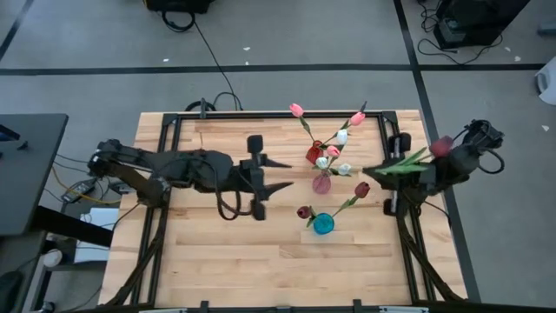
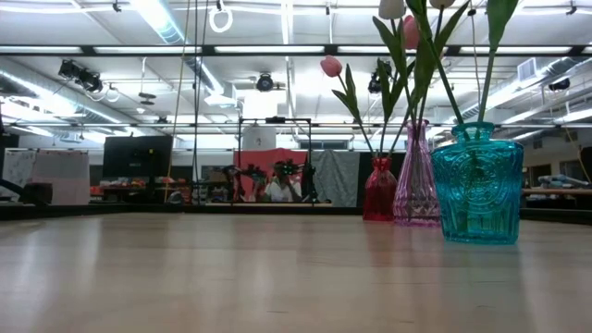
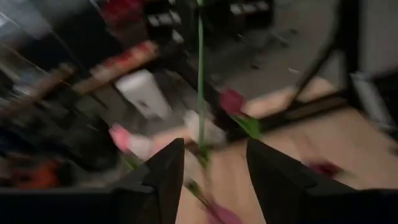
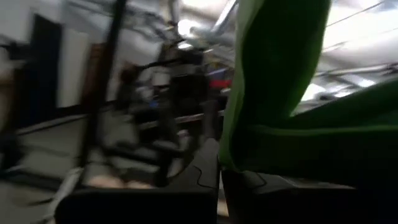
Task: Sort flowers into vase by color
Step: Put the red tulip into the blue vase
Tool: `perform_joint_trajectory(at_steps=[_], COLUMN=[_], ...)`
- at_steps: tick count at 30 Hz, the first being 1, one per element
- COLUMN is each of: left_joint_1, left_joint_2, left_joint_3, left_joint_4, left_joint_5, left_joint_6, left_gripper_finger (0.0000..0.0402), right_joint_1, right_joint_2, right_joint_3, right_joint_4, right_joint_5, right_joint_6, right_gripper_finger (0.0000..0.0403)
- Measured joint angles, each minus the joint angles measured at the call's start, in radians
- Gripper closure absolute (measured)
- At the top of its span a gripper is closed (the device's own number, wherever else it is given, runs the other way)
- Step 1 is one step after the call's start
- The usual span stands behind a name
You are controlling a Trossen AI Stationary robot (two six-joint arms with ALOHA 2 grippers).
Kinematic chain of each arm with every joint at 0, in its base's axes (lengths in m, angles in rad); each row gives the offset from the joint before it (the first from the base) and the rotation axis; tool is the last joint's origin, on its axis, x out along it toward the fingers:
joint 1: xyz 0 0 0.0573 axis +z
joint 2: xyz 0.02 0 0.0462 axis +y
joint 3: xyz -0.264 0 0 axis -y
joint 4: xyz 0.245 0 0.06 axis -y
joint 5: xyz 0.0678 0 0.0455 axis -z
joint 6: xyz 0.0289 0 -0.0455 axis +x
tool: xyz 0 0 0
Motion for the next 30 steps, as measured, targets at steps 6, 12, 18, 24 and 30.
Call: perform_joint_trajectory(at_steps=[6, 12, 18, 24, 30], left_joint_1=[-0.009, -0.050, -0.089, -0.084, -0.092], left_joint_2=[-0.020, -0.016, -0.055, -0.076, -0.079], left_joint_3=[0.000, -0.009, -0.161, -0.344, -0.306], left_joint_4=[-0.258, -0.394, -0.285, -0.192, -0.271], left_joint_5=[0.088, 0.082, 0.063, 0.059, 0.047], left_joint_6=[-0.174, -0.240, -0.242, -0.294, -0.343], left_gripper_finger=[0.0220, 0.0220, 0.0225, 0.0230, 0.0230], right_joint_1=[0.052, 0.136, 0.250, 0.278, 0.278], right_joint_2=[-0.016, -0.005, -0.004, 0.078, 0.192], right_joint_3=[0.000, 0.000, 0.000, 0.000, 0.000], right_joint_4=[-0.136, -0.169, -0.238, -0.395, -0.452], right_joint_5=[-0.145, -0.149, -0.070, 0.018, 0.039], right_joint_6=[0.129, 0.170, 0.218, 0.405, 0.548], right_gripper_finger=[0.0387, 0.0387, 0.0387, 0.0387, 0.0387])
